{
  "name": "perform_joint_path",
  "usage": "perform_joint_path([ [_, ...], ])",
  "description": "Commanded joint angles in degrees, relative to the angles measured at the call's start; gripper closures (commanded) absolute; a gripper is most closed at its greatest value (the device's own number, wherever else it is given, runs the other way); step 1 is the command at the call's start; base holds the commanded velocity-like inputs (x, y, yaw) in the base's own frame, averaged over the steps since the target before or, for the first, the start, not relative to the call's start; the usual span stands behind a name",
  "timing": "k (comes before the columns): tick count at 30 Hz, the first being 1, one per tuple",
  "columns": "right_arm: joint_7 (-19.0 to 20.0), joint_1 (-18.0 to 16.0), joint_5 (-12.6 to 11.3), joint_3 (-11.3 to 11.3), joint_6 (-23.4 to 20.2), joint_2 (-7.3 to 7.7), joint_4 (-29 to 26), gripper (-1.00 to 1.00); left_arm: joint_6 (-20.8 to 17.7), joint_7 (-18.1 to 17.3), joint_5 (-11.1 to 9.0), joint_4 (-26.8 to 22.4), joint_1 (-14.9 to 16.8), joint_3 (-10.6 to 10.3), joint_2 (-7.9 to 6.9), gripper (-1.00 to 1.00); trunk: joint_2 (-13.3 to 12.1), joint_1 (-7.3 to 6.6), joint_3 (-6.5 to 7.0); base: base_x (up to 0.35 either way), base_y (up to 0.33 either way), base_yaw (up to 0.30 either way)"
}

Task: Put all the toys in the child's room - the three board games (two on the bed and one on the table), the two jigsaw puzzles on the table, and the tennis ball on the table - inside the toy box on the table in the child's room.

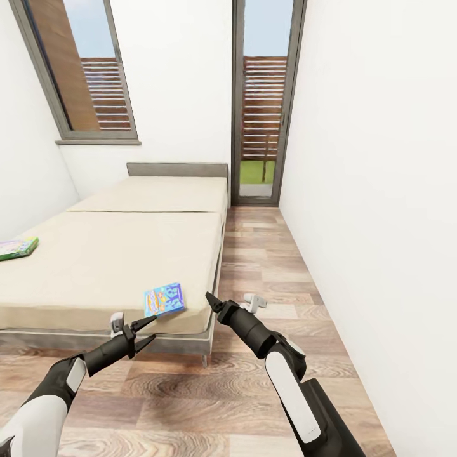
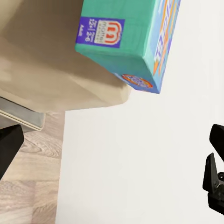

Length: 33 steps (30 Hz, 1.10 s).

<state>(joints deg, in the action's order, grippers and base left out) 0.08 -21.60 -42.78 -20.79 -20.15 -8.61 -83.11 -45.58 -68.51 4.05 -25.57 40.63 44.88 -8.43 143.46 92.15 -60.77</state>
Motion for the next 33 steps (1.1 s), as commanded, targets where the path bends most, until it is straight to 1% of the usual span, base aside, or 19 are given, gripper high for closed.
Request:
perform_joint_path([
  [1,0.01,-0.02,-0.28,0.05,-0.24,-0.01,-0.04,-1.0,-0.55,-0.33,0.43,-0.01,0.07,0.38,0.05,-1.0,0.02,-0.01,-0.05,0.046,-0.001,0.0],
  [8,0.01,-0.02,-0.28,0.05,-0.24,-0.02,-0.04,-1.0,-0.49,-0.31,0.51,0.0,0.07,0.38,0.23,-1.0,0.02,-0.01,-0.05,0.126,0.0,0.0],
  [33,0.01,-0.02,-0.28,0.05,-0.24,-0.01,-0.04,-1.0,-0.49,-0.31,0.55,0.0,0.07,0.38,0.26,-1.0,0.02,-0.01,-0.05,0.019,0.0,0.0],
])
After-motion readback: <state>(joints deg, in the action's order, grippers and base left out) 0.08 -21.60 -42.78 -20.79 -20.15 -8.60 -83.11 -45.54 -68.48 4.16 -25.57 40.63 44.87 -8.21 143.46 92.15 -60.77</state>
